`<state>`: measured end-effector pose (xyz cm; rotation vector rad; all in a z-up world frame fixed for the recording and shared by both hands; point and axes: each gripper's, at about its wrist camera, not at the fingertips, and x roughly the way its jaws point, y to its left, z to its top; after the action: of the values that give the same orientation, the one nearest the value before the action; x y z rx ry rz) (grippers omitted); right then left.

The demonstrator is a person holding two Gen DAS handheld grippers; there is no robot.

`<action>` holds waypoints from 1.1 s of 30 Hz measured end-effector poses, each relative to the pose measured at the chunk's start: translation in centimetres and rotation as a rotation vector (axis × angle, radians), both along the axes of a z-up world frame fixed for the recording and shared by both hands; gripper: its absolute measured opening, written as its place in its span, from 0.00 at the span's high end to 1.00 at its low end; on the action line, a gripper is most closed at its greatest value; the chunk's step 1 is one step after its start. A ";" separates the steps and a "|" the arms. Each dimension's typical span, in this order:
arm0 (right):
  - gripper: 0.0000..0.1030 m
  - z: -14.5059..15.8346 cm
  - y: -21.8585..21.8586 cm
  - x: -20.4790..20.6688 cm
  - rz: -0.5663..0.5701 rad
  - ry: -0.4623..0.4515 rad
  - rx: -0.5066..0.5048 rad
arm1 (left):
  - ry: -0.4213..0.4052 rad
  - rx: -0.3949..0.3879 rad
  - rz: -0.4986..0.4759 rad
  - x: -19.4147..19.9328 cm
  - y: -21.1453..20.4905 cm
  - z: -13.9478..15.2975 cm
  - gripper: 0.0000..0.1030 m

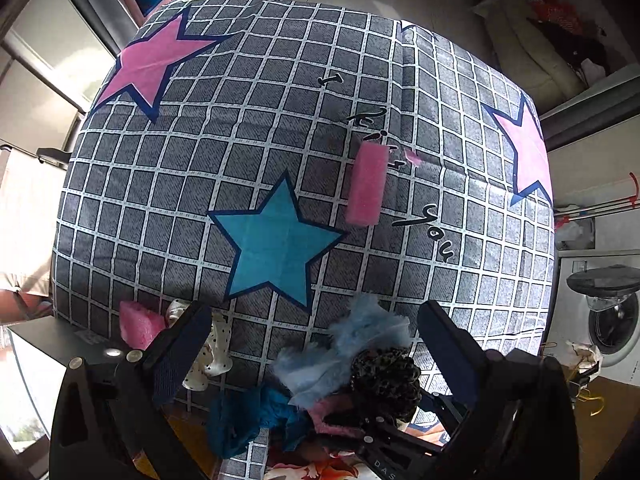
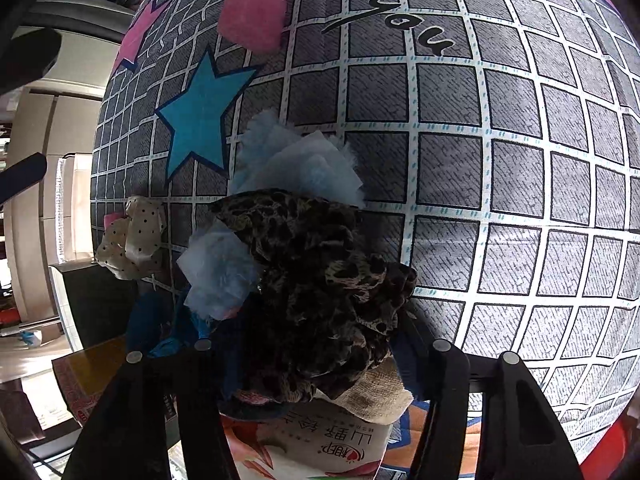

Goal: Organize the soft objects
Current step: 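Grasp the pink sponge with the left tool while the right tool grasps the leopard scrunchie, then carry the pink sponge and leopard scrunchie over the white box with both tools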

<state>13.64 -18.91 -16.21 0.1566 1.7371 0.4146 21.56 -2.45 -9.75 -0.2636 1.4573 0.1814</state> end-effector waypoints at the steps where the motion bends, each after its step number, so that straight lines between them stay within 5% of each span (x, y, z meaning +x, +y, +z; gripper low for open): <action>1: 0.55 0.1 -0.3 -0.1 -0.004 0.005 0.023 | 0.004 0.023 -0.019 1.1 -0.6 -0.8 0.00; 5: 0.64 1.2 -2.4 -0.1 -0.034 0.010 0.112 | 0.037 0.065 -0.047 5.0 -2.0 -4.2 0.05; 12: 0.65 3.5 -7.6 0.2 -0.165 -0.020 0.174 | 0.121 0.069 0.012 8.6 -1.8 -9.6 0.16; 15: 0.65 4.0 -10.2 0.2 -0.213 -0.036 0.157 | 0.140 0.064 0.006 9.1 -1.9 -10.7 0.25; 17: 0.65 4.0 -11.4 0.2 -0.237 -0.039 0.138 | 0.139 0.055 -0.005 9.1 -2.1 -11.1 0.44; 18: 0.65 4.0 -12.1 0.2 -0.250 -0.043 0.128 | 0.119 0.044 -0.006 9.1 -2.1 -11.0 0.50; 20: 0.65 4.0 -12.9 0.2 -0.263 -0.047 0.113 | 0.094 0.052 -0.024 8.9 -2.6 -10.7 0.77; 33: 0.65 5.7 -13.5 -1.0 -0.273 -0.110 0.052 | -0.071 0.047 -0.179 2.8 -6.3 -3.2 0.77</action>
<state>12.61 -32.37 -10.51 0.3968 1.5713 0.2629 24.33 -8.73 -12.95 -0.0999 1.3968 0.0602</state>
